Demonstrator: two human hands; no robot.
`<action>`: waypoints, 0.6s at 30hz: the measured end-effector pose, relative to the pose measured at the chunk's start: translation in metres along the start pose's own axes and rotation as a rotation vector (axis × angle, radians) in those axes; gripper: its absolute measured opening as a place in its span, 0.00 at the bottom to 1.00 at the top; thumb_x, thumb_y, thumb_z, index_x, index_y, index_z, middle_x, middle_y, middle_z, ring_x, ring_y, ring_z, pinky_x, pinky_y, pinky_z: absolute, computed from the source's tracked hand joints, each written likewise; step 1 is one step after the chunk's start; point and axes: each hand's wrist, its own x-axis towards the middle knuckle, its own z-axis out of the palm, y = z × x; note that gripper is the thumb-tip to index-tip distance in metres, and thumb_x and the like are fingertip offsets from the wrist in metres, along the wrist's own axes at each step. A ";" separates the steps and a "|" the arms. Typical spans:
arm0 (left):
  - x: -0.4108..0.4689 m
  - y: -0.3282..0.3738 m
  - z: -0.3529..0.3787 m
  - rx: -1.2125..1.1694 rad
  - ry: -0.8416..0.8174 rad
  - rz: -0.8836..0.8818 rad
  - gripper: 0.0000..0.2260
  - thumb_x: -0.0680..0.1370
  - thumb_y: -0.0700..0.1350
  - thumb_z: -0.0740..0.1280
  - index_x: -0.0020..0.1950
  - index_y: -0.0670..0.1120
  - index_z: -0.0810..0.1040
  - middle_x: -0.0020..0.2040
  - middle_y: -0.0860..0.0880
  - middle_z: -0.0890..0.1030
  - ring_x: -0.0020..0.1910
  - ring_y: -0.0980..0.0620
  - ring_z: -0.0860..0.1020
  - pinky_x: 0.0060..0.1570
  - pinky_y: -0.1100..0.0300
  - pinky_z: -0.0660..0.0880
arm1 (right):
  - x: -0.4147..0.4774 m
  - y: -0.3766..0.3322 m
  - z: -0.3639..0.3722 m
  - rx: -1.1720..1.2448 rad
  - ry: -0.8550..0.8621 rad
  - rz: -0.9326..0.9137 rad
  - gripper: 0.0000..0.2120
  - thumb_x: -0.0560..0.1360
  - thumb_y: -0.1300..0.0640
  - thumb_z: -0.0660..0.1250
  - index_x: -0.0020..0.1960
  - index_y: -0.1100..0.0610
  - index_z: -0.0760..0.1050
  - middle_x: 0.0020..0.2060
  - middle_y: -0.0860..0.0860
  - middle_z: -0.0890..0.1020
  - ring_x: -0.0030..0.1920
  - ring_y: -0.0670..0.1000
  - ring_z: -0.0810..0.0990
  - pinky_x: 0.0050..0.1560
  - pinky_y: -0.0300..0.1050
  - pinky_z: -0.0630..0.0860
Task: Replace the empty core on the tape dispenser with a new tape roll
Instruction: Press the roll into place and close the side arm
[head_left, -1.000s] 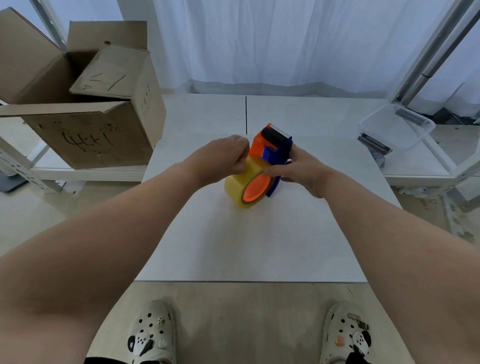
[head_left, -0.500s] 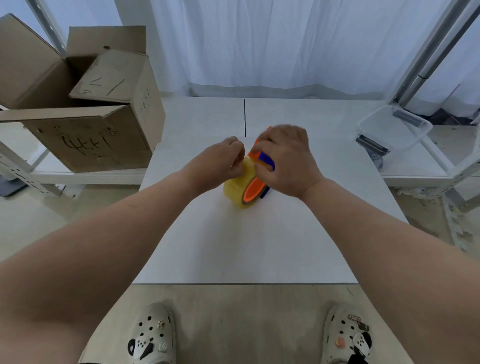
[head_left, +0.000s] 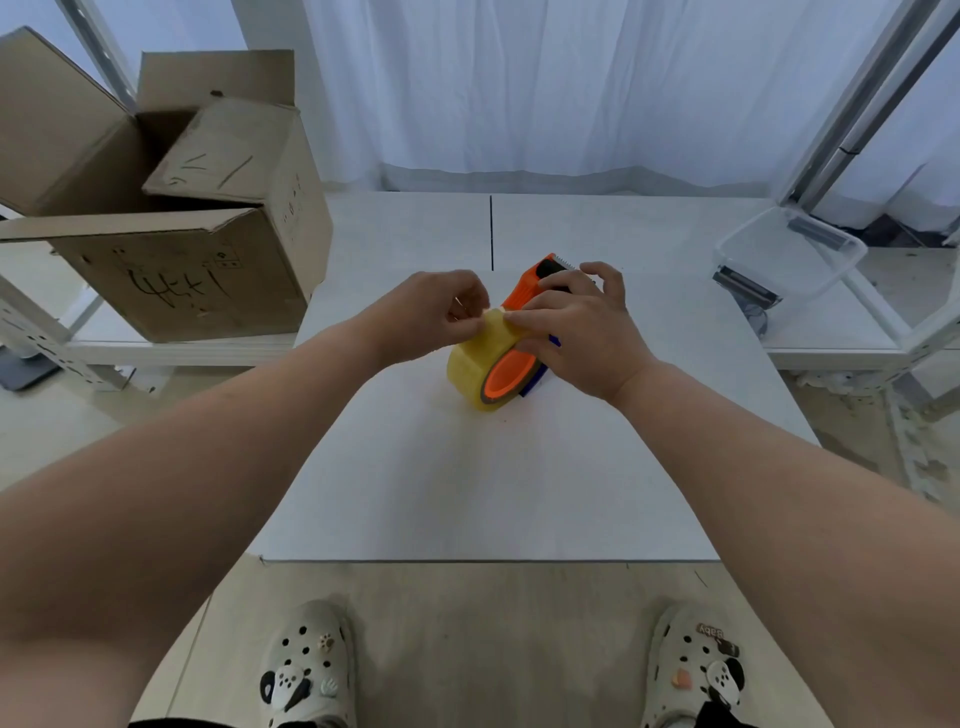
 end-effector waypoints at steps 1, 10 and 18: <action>0.001 0.001 -0.001 -0.009 -0.008 -0.001 0.10 0.76 0.43 0.67 0.57 0.47 0.75 0.46 0.52 0.79 0.45 0.55 0.78 0.44 0.72 0.72 | 0.000 0.000 0.000 -0.002 -0.004 -0.002 0.12 0.71 0.49 0.66 0.51 0.49 0.83 0.44 0.46 0.86 0.57 0.56 0.80 0.64 0.49 0.52; 0.007 0.003 -0.003 0.248 -0.019 0.137 0.09 0.78 0.42 0.64 0.55 0.43 0.80 0.50 0.46 0.79 0.45 0.53 0.74 0.47 0.63 0.68 | 0.001 0.000 0.003 0.015 -0.005 0.016 0.11 0.72 0.52 0.65 0.51 0.50 0.83 0.45 0.48 0.86 0.58 0.57 0.79 0.63 0.49 0.51; 0.010 0.007 0.001 0.422 -0.011 0.194 0.10 0.80 0.43 0.58 0.56 0.42 0.77 0.57 0.44 0.75 0.56 0.46 0.74 0.51 0.62 0.65 | 0.006 -0.003 -0.001 0.043 -0.124 0.079 0.14 0.75 0.54 0.67 0.59 0.51 0.77 0.58 0.48 0.81 0.70 0.54 0.68 0.71 0.55 0.43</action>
